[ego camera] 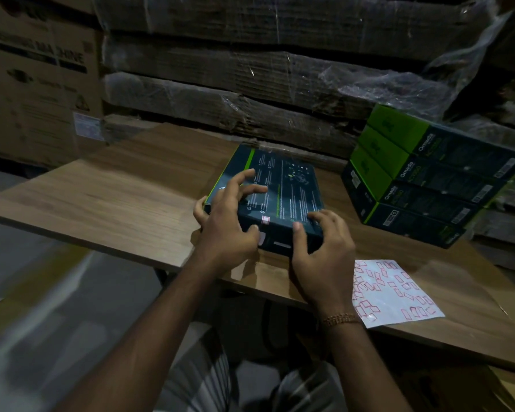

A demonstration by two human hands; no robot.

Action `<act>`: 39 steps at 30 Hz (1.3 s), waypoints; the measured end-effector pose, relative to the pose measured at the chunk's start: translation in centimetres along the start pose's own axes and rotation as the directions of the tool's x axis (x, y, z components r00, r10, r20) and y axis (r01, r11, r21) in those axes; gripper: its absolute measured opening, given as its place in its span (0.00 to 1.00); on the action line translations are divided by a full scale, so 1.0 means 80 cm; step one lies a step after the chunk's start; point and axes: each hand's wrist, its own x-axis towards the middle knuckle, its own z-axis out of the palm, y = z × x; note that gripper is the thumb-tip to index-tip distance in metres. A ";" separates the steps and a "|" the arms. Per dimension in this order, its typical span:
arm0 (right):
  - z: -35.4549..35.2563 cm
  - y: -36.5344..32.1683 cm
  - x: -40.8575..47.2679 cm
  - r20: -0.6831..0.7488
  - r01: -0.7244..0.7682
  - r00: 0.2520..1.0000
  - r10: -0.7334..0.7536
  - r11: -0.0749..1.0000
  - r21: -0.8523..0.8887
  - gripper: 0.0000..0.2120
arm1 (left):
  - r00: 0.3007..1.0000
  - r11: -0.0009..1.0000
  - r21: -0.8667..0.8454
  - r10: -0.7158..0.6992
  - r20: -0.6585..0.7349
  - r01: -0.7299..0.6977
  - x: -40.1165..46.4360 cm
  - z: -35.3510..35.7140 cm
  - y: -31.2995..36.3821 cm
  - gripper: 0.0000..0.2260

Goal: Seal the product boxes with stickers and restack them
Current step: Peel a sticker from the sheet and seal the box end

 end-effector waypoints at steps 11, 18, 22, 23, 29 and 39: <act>-0.001 -0.004 -0.008 0.014 0.130 0.991 -0.130 0.991 -0.011 0.28 | 0.810 0.973 -0.074 -0.221 -0.543 0.216 -0.023 0.002 0.010 0.26; -0.005 -0.012 -0.014 0.144 0.255 0.948 -0.283 0.948 0.189 0.27 | 0.813 0.889 -0.301 -0.444 -0.377 0.346 -0.021 0.016 0.022 0.66; -0.008 -0.012 -0.016 0.176 0.226 0.947 -0.269 0.946 0.231 0.26 | 0.809 0.887 -0.264 -0.456 -0.370 0.379 -0.014 0.013 0.023 0.70; -0.008 -0.011 -0.014 0.165 0.207 0.956 -0.244 0.955 0.214 0.27 | 0.808 0.881 -0.269 -0.467 -0.359 0.389 -0.010 0.009 0.015 0.70; -0.003 -0.006 -0.005 0.123 0.083 0.988 -0.093 0.993 0.084 0.33 | 0.820 0.792 -0.414 -0.550 -0.161 0.450 0.016 -0.047 -0.018 0.64; -0.003 0.010 0.007 -0.004 -0.216 0.976 0.216 0.976 0.030 0.45 | 0.840 0.759 -0.487 -0.535 -0.090 0.432 0.045 -0.164 -0.073 0.44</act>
